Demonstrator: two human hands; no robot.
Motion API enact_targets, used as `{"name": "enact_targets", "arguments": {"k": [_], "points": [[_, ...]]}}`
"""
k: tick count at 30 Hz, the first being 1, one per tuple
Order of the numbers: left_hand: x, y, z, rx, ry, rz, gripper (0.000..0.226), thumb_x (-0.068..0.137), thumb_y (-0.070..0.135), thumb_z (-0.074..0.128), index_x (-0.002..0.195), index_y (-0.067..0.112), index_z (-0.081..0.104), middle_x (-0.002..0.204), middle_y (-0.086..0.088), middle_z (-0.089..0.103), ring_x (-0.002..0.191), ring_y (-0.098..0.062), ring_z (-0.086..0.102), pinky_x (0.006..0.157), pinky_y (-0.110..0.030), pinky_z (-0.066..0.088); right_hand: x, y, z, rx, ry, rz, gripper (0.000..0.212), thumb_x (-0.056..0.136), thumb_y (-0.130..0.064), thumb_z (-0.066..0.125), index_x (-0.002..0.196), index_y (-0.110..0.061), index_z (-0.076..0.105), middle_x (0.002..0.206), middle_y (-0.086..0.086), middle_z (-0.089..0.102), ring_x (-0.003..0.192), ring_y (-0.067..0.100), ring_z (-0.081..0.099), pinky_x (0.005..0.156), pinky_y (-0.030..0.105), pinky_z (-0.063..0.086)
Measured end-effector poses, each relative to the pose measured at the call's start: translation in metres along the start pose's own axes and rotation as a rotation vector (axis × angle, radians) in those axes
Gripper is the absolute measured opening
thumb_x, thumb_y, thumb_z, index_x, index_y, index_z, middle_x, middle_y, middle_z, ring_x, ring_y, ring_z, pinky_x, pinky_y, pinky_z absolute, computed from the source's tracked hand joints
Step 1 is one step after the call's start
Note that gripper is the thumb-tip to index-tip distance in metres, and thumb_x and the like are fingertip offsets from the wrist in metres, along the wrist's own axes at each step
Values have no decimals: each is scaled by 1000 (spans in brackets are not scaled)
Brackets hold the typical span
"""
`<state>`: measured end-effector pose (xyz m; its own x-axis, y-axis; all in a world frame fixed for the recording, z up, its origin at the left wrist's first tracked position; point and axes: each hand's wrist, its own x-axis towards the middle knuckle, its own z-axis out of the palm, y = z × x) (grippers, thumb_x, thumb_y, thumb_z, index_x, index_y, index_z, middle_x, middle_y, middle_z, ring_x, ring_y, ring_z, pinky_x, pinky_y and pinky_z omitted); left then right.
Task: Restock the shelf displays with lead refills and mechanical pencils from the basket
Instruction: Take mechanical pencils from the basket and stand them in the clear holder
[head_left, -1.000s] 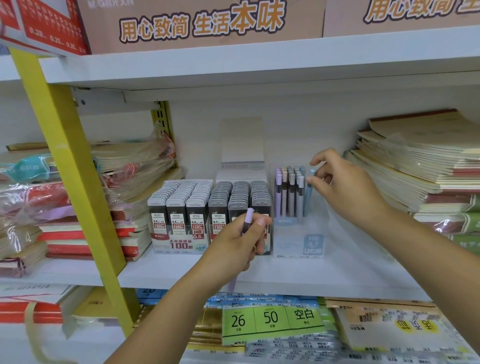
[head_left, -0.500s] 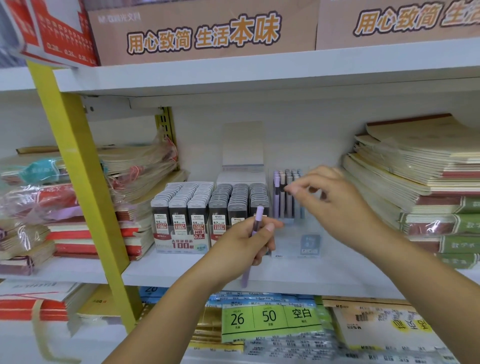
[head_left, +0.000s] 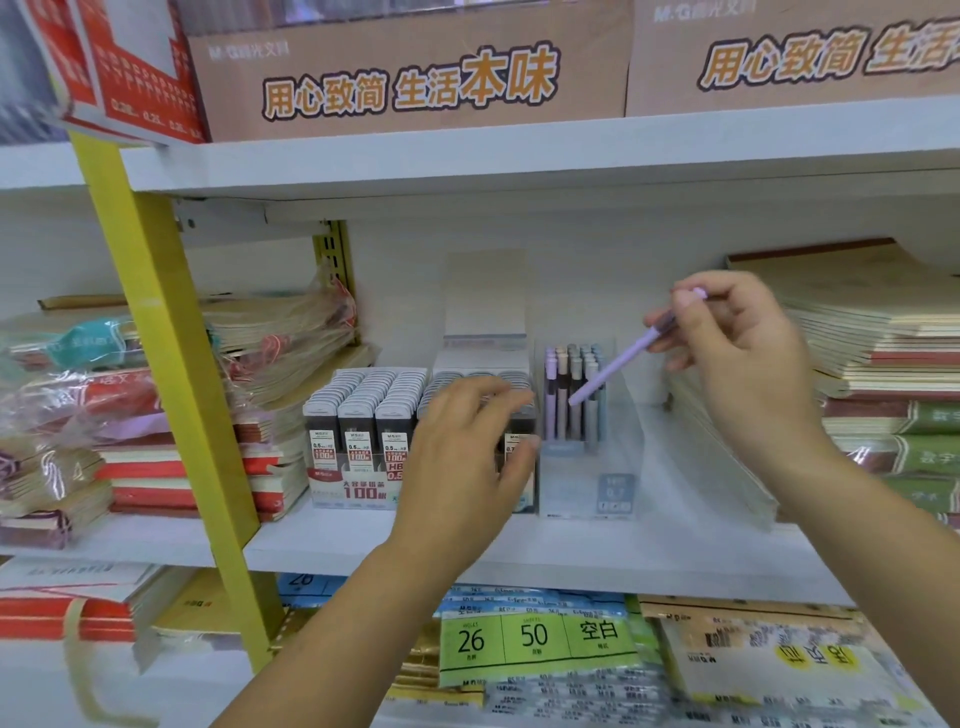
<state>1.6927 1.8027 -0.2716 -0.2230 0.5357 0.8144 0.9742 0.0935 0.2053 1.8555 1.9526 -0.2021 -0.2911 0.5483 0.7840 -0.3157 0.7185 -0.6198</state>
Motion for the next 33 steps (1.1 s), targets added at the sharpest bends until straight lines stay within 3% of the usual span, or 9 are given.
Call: {"name": "enact_targets", "arguments": {"k": [5, 9, 14, 17, 21, 24, 28, 31, 33], "points": [[-8, -7, 15, 197, -227, 89, 43, 97, 42, 56, 138, 32, 57, 159, -2, 38, 152, -23, 23, 125, -48, 9, -3, 24, 19, -384, -257, 4, 9, 92, -29, 59, 90, -36, 64, 83, -11, 71, 79, 10, 68, 73, 45, 58], [-11, -12, 18, 239, -236, 117, 40, 95, 35, 60, 134, 31, 61, 157, -6, 42, 150, -27, 30, 122, -55, 19, -5, 33, 32, -406, -343, 17, 9, 93, -23, 63, 91, -32, 65, 83, -8, 71, 81, 15, 69, 78, 45, 56], [-10, -15, 16, 241, -227, 141, 41, 92, 31, 63, 133, 30, 62, 155, -6, 45, 147, -28, 35, 121, -55, 22, -2, 35, 39, -445, -394, -14, 8, 91, -24, 64, 91, -32, 65, 84, -14, 71, 81, -2, 66, 75, 23, 53], [-10, -16, 17, 237, -214, 149, 41, 91, 30, 65, 132, 30, 63, 153, -6, 47, 145, -28, 38, 121, -54, 23, 2, 34, 42, -444, -416, 17, 15, 90, -28, 63, 87, -37, 52, 80, -12, 73, 78, -3, 65, 70, 15, 50], [-11, -19, 20, 233, -210, 145, 40, 92, 31, 63, 132, 30, 63, 153, -5, 47, 145, -27, 36, 122, -53, 20, 9, 39, 49, -503, -381, -22, 17, 88, -27, 68, 83, -31, 52, 73, -15, 67, 75, 3, 63, 64, 17, 46], [-12, -21, 21, 227, -217, 148, 40, 92, 33, 60, 132, 30, 64, 153, -5, 46, 144, -26, 36, 122, -53, 21, 15, 45, 54, -743, -347, -180, 12, 85, -28, 72, 86, -19, 65, 82, -9, 50, 89, 14, 49, 71, 31, 41], [-11, -21, 18, 199, -220, 145, 41, 92, 32, 62, 133, 30, 63, 155, -4, 45, 146, -26, 34, 122, -53, 20, 16, 44, 54, -853, -383, -132, 15, 87, -28, 69, 98, -19, 72, 94, 0, 46, 101, 21, 46, 79, 38, 46], [-14, -16, 12, 156, -172, 133, 41, 95, 28, 61, 135, 28, 61, 159, -5, 38, 151, -28, 25, 124, -52, 15, 8, 36, 46, -809, -341, -122, 22, 92, -23, 64, 113, -17, 69, 98, -1, 44, 102, 21, 47, 83, 33, 41], [-25, -14, 8, 104, -99, 123, 37, 94, 23, 61, 131, 24, 64, 155, -6, 44, 148, -28, 32, 123, -48, 21, -10, 26, 34, -703, -232, -105, 22, 94, -19, 60, 115, -18, 65, 98, -4, 46, 94, 15, 48, 79, 25, 37]]}}
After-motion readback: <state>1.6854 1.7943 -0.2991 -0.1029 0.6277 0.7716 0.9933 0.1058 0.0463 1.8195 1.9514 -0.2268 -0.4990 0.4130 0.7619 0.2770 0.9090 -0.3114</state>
